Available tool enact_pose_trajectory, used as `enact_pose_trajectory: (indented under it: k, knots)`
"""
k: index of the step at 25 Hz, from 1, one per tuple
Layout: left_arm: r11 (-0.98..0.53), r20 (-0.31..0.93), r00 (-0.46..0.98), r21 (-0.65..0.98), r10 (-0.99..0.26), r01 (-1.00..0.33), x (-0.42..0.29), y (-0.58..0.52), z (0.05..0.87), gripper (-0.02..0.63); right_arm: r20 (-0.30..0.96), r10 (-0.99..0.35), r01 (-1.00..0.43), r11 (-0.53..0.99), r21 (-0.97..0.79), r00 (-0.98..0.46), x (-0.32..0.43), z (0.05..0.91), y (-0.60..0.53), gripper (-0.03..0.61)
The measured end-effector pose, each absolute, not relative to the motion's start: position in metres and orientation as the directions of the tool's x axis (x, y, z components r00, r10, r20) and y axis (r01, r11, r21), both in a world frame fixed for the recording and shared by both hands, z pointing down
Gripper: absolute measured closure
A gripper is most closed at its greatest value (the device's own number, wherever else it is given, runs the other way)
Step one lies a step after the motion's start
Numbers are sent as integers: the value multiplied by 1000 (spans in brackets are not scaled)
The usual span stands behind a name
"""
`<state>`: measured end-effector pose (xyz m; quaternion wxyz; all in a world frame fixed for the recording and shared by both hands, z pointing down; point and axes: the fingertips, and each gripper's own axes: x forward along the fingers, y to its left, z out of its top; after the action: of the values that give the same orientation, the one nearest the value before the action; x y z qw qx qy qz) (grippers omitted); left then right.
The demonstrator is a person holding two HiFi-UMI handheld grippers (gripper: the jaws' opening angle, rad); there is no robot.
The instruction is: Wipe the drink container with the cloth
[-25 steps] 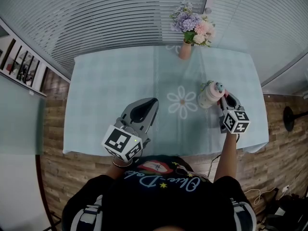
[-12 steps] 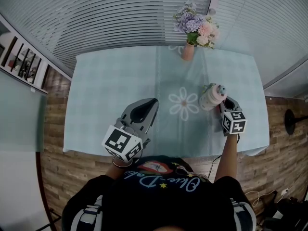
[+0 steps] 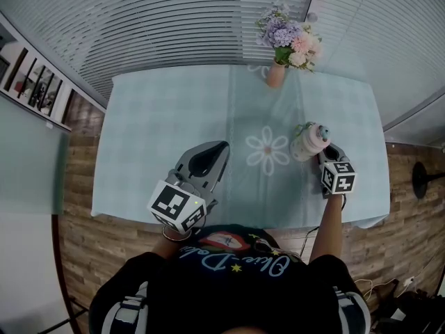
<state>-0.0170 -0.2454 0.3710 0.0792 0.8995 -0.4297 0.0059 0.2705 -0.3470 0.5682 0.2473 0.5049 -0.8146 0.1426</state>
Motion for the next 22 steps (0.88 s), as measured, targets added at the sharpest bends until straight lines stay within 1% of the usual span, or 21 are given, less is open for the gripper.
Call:
enact_pose_trajectory:
  k: [4,6,11,15,22]
  knots:
    - [-621,82,633,135,-769,-772,-16,-245,370,609,537,-759,-899,437,-1,-369,271,569,-346,550]
    - [-620,83,633,135,-770,-773,-16,-246,370,607,524,-779,-914,405,3,-343,275,567,-347,549]
    - [-623,76,634,133,-769,-771,-14,-246,368,607,473,-853,-971,239,-21,-220,302,555,-345,549]
    - [-638,78,650,131,-756,-759,-8,-244,368,607,405,-899,-985,145,-90,-169,318,539,-333,549]
    - [-668,73,679,125,-731,-733,7,-236,366,608,304,-944,-989,93,-115,-124,322,510,-301,549]
